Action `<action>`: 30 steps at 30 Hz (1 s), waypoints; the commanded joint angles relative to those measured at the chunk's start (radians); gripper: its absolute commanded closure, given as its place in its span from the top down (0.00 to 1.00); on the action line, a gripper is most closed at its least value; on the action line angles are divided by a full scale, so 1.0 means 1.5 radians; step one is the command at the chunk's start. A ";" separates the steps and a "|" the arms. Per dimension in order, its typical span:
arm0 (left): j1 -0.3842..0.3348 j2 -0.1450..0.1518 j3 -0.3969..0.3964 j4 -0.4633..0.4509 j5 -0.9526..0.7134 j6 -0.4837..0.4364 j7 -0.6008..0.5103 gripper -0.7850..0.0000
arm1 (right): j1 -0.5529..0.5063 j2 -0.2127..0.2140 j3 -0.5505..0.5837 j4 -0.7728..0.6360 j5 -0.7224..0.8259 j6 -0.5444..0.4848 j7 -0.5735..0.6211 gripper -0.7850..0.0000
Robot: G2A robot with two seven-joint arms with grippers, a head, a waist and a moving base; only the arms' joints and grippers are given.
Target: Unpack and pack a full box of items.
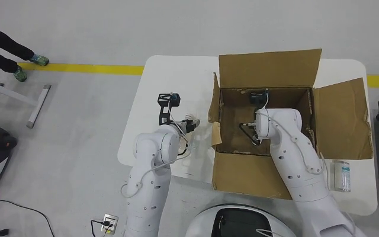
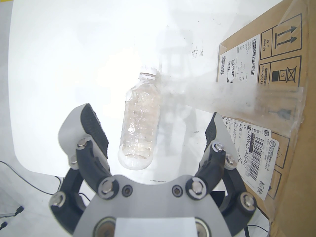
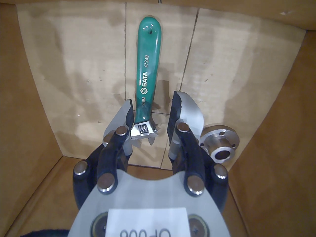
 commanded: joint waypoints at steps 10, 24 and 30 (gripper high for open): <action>0.000 0.000 0.000 0.000 0.000 0.000 0.000 1.00 | -0.004 -0.001 0.003 0.012 -0.003 0.001 -0.005 0.39; 0.000 0.000 0.000 0.000 0.000 0.000 0.000 1.00 | 0.004 -0.005 -0.007 0.034 -0.010 0.000 -0.012 0.00; 0.000 0.000 0.000 0.000 0.000 0.000 0.000 1.00 | -0.006 -0.006 -0.011 0.014 -0.014 0.000 -0.009 0.00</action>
